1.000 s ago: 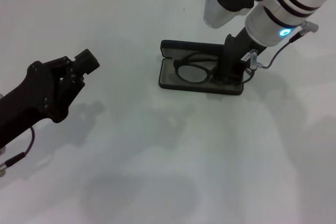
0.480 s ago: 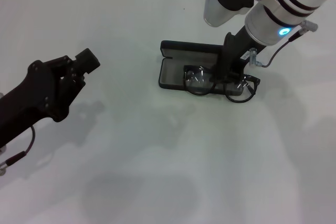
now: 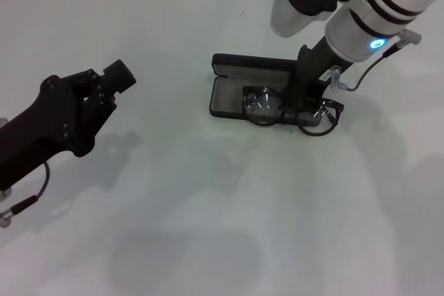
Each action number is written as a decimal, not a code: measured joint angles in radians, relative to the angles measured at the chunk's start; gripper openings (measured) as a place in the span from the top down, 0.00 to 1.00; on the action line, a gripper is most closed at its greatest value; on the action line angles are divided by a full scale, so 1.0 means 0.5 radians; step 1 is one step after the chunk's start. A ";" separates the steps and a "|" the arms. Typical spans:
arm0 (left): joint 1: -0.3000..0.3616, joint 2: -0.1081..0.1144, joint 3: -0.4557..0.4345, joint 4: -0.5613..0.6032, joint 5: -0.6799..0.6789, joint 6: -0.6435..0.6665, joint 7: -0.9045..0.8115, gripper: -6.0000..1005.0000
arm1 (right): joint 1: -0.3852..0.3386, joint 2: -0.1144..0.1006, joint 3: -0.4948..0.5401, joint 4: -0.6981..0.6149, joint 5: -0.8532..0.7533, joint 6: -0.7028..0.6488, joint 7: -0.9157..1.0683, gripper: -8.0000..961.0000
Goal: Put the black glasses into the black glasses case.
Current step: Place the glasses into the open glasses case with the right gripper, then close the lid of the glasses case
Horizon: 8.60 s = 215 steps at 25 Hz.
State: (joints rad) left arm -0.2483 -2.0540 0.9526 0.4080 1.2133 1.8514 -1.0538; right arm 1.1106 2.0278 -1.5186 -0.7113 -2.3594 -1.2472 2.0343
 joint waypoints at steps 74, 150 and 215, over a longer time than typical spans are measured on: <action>-0.229 -0.008 -0.012 0.007 0.328 -0.058 0.086 0.94 | -1.462 -0.020 0.874 -0.858 0.884 -0.276 -0.665 0.82; -0.210 -0.040 0.000 -0.018 0.335 -0.166 0.138 0.94 | -0.853 -0.009 0.856 0.211 0.729 0.248 -0.755 0.77; -0.510 -0.074 0.094 -0.164 0.592 -0.708 0.128 0.93 | -1.460 -0.017 0.854 -0.393 1.267 -0.096 -0.803 0.68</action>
State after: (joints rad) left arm -0.5032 -2.0911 0.9998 0.3263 1.5095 1.4976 -0.9900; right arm 0.3807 2.0195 -1.0914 -0.9078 -1.7257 -1.2952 1.6327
